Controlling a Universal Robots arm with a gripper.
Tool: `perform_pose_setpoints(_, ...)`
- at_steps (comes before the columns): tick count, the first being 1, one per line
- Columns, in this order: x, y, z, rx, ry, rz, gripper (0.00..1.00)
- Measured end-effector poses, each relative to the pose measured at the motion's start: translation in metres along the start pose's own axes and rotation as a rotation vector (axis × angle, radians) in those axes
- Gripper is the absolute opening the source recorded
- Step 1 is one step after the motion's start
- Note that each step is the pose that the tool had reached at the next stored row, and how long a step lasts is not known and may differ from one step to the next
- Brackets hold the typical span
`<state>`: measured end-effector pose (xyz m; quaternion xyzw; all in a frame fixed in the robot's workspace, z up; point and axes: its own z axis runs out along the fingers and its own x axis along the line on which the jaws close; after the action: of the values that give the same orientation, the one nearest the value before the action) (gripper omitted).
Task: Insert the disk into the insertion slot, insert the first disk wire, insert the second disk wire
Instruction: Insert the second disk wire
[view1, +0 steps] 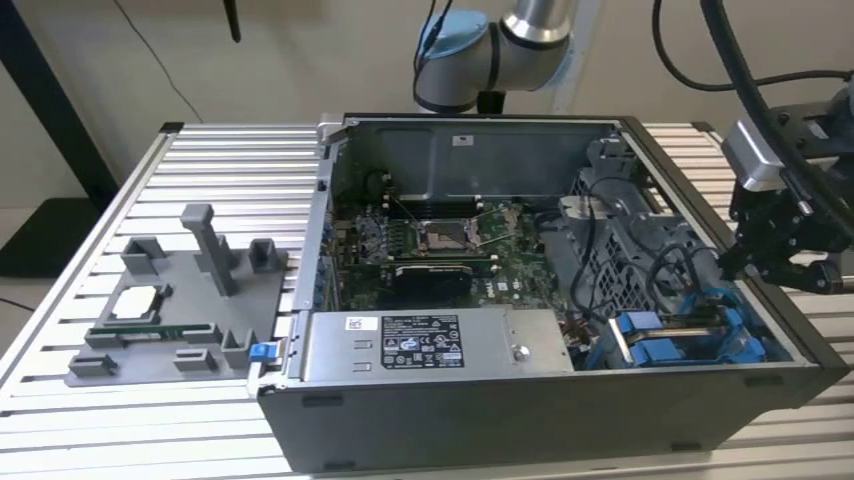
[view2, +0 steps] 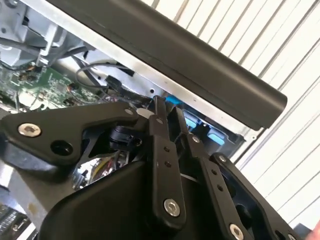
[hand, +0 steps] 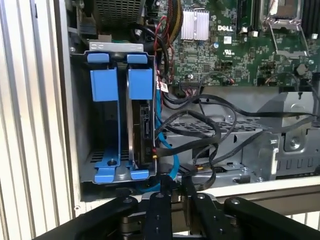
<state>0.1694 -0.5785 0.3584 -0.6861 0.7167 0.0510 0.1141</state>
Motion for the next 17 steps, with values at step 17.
perform_pose_setpoints(17,-0.0050,0.0292,-0.0310,-0.0045,-0.0218,0.003,0.00)
